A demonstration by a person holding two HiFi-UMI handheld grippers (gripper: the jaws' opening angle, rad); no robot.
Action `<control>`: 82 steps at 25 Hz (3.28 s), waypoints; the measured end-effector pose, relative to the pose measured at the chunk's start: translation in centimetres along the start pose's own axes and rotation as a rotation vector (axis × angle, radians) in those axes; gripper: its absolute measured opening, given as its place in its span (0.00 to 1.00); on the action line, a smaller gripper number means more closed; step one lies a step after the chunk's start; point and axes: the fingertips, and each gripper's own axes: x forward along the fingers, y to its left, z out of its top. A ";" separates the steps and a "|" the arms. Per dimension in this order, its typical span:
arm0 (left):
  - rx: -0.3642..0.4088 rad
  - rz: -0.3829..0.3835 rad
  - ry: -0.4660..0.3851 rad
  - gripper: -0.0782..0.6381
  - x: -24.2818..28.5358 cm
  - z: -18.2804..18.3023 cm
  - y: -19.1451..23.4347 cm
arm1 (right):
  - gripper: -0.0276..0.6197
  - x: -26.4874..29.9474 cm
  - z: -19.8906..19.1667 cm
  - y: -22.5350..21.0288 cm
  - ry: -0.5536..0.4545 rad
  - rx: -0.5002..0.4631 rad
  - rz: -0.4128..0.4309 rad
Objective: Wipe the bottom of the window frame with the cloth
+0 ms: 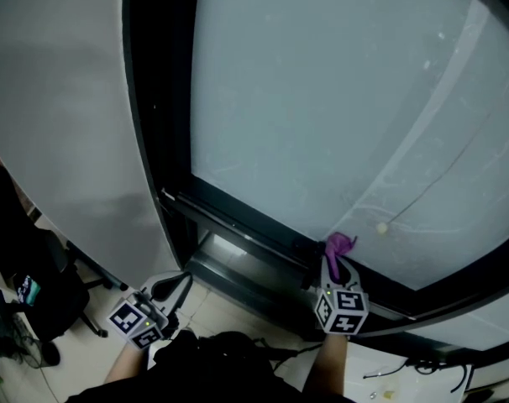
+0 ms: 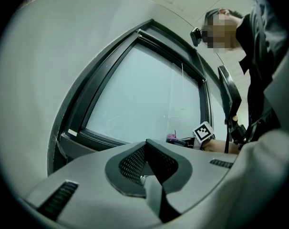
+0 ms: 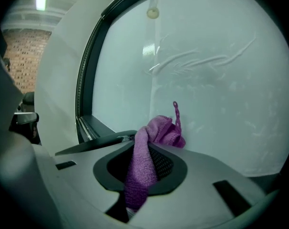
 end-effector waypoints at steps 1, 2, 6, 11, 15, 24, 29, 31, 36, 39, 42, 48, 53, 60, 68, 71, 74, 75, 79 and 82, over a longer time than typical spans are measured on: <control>-0.006 -0.008 -0.009 0.11 0.1 0.3 -0.1 | 0.14 0.0 -0.1 0.0 -0.003 0.013 0.011; -0.011 -0.016 -0.019 0.11 0.1 0.6 -0.1 | 0.14 -0.1 -0.1 0.1 -0.005 0.019 0.016; -0.011 -0.027 -0.007 0.11 0.1 0.4 0.5 | 0.14 -0.5 -0.4 0.6 -0.016 0.006 -0.011; 0.009 -0.053 0.050 0.11 0.3 0.1 1.7 | 0.14 -1.1 -2.2 2.5 -0.033 0.030 -0.028; 0.019 -0.098 0.083 0.11 0.3 0.4 2.5 | 0.14 -1.4 -2.9 3.1 -0.096 0.036 -0.104; 0.054 -0.179 0.156 0.11 -0.4 0.7 5.4 | 0.14 -1.6 -3.8 5.1 -0.167 0.070 -0.367; 0.078 -0.223 0.164 0.11 -0.3 1.2 6.9 | 0.14 -0.9 -2.7 6.1 -0.214 0.090 -0.462; 0.070 -0.233 0.149 0.11 -0.3 1.3 7.4 | 0.14 -1.0 -3.1 6.1 -0.207 0.092 -0.484; 0.031 -0.272 0.152 0.11 -0.3 0.9 7.6 | 0.14 -0.5 -3.4 6.8 -0.188 0.161 -0.474; 0.033 -0.299 0.158 0.11 -0.1 0.8 7.5 | 0.14 0.1 -3.2 7.7 -0.192 0.199 -0.448; 0.030 -0.319 0.164 0.11 -0.2 0.9 7.2 | 0.14 0.8 -2.5 8.8 -0.187 0.167 -0.455; 0.028 -0.299 0.144 0.11 -0.8 1.2 8.0 | 0.14 2.9 -0.8 9.6 -0.161 0.133 -0.461; 0.014 -0.263 0.122 0.11 -1.6 1.2 9.2 | 0.14 2.9 2.2 8.3 -0.254 0.260 -0.479; 0.001 -0.248 0.086 0.11 -1.6 1.8 9.5 | 0.14 4.9 3.0 6.9 -0.181 0.359 -0.403; -0.002 -0.249 0.074 0.11 -1.3 2.0 9.1 | 0.14 7.5 2.1 8.8 -0.013 0.281 -0.239; 0.001 -0.239 0.082 0.11 -1.3 1.9 9.3 | 0.14 8.0 2.1 9.0 0.042 0.216 -0.201; 0.012 -0.214 0.065 0.11 -1.4 2.1 9.9 | 0.14 8.6 2.0 9.4 0.105 0.126 -0.164; 0.020 -0.208 0.057 0.11 -1.4 2.2 10.2 | 0.14 8.7 2.0 9.6 0.117 0.105 -0.158; 0.033 -0.196 0.049 0.11 -1.7 2.8 10.6 | 0.14 8.9 2.0 10.3 0.134 0.071 -0.134; 0.037 -0.175 0.063 0.11 -1.7 2.7 10.8 | 0.14 9.3 2.2 11.0 0.151 0.033 -0.092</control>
